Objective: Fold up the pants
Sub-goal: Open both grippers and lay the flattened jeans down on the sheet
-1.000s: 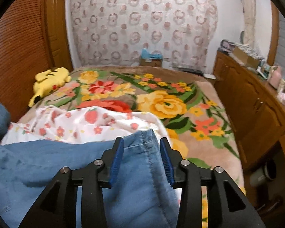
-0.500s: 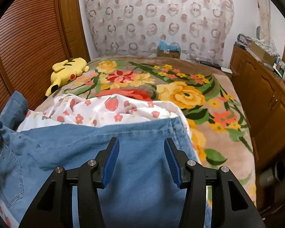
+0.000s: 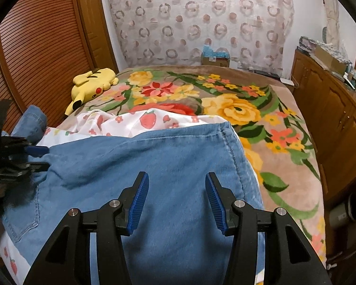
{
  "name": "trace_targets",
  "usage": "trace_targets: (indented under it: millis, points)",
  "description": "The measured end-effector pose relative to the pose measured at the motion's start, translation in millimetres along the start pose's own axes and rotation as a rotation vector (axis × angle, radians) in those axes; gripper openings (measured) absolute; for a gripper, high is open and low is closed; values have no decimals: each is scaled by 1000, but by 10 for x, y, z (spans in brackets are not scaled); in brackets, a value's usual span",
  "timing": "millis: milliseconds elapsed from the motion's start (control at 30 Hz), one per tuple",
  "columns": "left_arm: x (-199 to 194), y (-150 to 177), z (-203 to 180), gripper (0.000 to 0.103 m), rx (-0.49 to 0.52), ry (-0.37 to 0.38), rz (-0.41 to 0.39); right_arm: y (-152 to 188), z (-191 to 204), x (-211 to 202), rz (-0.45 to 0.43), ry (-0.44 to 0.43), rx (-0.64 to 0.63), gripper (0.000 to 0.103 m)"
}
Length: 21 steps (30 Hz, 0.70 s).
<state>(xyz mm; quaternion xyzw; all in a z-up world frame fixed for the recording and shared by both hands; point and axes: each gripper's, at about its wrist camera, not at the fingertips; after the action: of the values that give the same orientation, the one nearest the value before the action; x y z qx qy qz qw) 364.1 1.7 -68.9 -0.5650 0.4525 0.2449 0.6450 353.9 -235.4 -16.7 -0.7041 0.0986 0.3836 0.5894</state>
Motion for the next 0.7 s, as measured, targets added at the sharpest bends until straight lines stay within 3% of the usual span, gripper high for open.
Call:
trace_targets:
  millis: [133, 233, 433, 533, 700]
  points:
    - [-17, 44, 4, 8, 8, 6, -4, 87, -5, -36, 0, 2, 8, 52]
    - [-114, 57, 1, 5, 9, 1, -29, 124, -12, -52, 6, 6, 22, 52]
    - [-470, -18, 149, 4, -42, -43, -153, 197, -50, -115, 7, 15, 60, 52]
    - [-483, -60, 244, 4, -58, -71, -157, 214, -46, -154, 6, 21, 75, 52]
    - [-393, -39, 269, 4, -78, -54, -141, 279, -49, -214, 12, 32, 101, 52]
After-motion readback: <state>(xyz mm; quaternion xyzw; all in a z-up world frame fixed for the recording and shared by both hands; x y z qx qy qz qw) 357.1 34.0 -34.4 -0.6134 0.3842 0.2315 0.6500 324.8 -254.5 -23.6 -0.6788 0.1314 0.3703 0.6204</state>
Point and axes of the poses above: each gripper's, at about its wrist camera, not at the fingertips, and x roughly the way its jaws point, z to its left, y to its underside, and after that the axes turned 4 degrees about -x, right-handed
